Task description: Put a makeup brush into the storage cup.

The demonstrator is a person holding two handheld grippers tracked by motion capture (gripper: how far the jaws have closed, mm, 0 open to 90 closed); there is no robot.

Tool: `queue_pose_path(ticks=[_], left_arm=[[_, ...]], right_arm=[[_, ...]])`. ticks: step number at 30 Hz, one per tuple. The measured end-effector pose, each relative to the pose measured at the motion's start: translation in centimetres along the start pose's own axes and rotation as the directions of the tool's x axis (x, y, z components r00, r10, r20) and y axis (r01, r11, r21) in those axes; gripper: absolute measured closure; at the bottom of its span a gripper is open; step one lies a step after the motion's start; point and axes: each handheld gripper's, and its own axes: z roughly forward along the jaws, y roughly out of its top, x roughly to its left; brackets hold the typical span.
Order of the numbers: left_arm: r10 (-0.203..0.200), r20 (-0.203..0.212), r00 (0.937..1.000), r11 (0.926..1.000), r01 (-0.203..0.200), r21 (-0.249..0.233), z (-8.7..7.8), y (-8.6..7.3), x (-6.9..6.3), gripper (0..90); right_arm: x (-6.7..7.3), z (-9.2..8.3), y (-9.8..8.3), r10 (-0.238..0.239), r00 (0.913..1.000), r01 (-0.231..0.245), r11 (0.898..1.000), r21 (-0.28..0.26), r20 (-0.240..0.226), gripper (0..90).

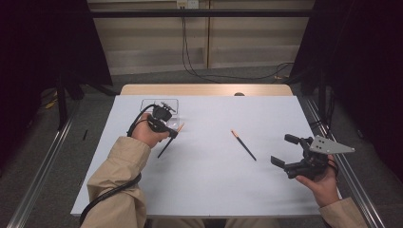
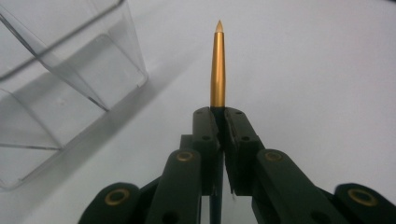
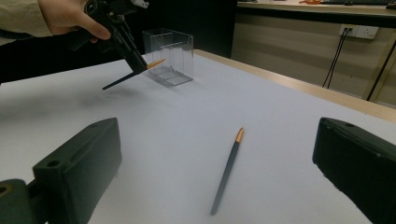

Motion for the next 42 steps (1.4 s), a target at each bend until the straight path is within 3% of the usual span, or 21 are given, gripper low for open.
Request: queue_pose_path(ticks=[4,6,11,16,17,20,22,23,25,26,28,32,34,36,42], left_arm=[[-0.015,-0.003,0.9999,0.9970,0.014,-0.076,-0.5,0.0,0.1,84.0],[-0.036,0.001,0.9993,0.9916,0.036,-0.124,-0.8,0.0,0.2,84.0],[-0.049,-0.016,0.9987,0.9799,0.045,-0.195,-1.3,-0.1,0.3,84.0],[-0.079,-0.024,0.9966,0.9607,0.069,-0.269,-1.7,-0.2,0.4,84.0],[-0.088,-0.021,0.9959,0.9533,0.078,-0.292,-1.8,-0.3,0.4,84.0],[-0.100,-0.029,0.9945,0.9408,0.085,-0.328,-2.1,-0.3,0.4,84.0],[-0.113,-0.027,0.9933,0.9250,0.095,-0.368,-2.3,-0.4,0.4,84.0],[-0.113,-0.030,0.9932,0.9212,0.093,-0.378,-2.4,-0.4,0.4,84.0],[-0.122,-0.027,0.9921,0.9026,0.100,-0.419,-2.6,-0.4,0.2,84.0],[-0.112,-0.035,0.9930,0.9000,0.086,-0.427,-2.7,-0.4,0.2,84.0],[-0.114,-0.043,0.9925,0.8873,0.082,-0.454,-2.9,-0.3,0.0,84.0],[-0.115,-0.031,0.9929,0.8543,0.083,-0.513,-3.2,-0.3,-0.1,84.0],[-0.118,-0.037,0.9923,0.8455,0.080,-0.528,-3.2,-0.3,-0.1,84.0],[-0.128,-0.027,0.9915,0.8236,0.091,-0.560,-3.3,-0.4,0.0,83.9],[-0.142,-0.049,0.9887,0.7729,0.080,-0.630,-3.7,-0.5,-0.1,83.9]], right_arm=[[0.0,0.0,0.0,-0.002,1.0000,0.002,1.000,0.000,0.000,0.7],[0.0,0.0,0.0,-0.001,1.0000,0.001,1.000,0.000,0.000,0.7],[0.0,0.0,0.0,-0.001,1.0000,0.001,1.000,0.001,0.000,0.8],[0.0,0.0,0.0,0.001,1.0000,-0.001,1.000,0.000,-0.001,0.7],[0.0,0.0,0.0,0.001,1.0000,-0.001,1.000,0.000,-0.001,0.7],[0.0,0.0,0.0,-0.001,1.0000,0.001,1.000,0.000,-0.002,0.7],[0.0,0.0,0.0,-0.002,1.0000,0.002,1.000,0.000,-0.002,0.7],[0.0,0.0,0.0,0.000,1.0000,0.000,1.000,-0.001,-0.004,0.7],[0.0,0.0,0.0,0.003,1.0000,-0.003,1.000,0.001,-0.005,0.7],[0.0,0.0,0.0,0.002,1.0000,-0.002,1.000,0.000,-0.002,0.7],[0.0,0.0,0.0,0.004,1.0000,-0.004,1.000,0.000,-0.001,0.6],[0.0,0.0,0.0,0.002,1.0000,-0.002,1.000,0.000,-0.003,0.6],[0.0,0.0,0.0,0.003,1.0000,-0.003,1.000,0.000,-0.004,0.6],[0.0,0.0,0.0,0.003,1.0000,-0.003,1.000,0.000,-0.004,0.6],[0.0,0.0,0.0,0.003,1.0000,-0.003,1.000,0.001,-0.006,0.6]])
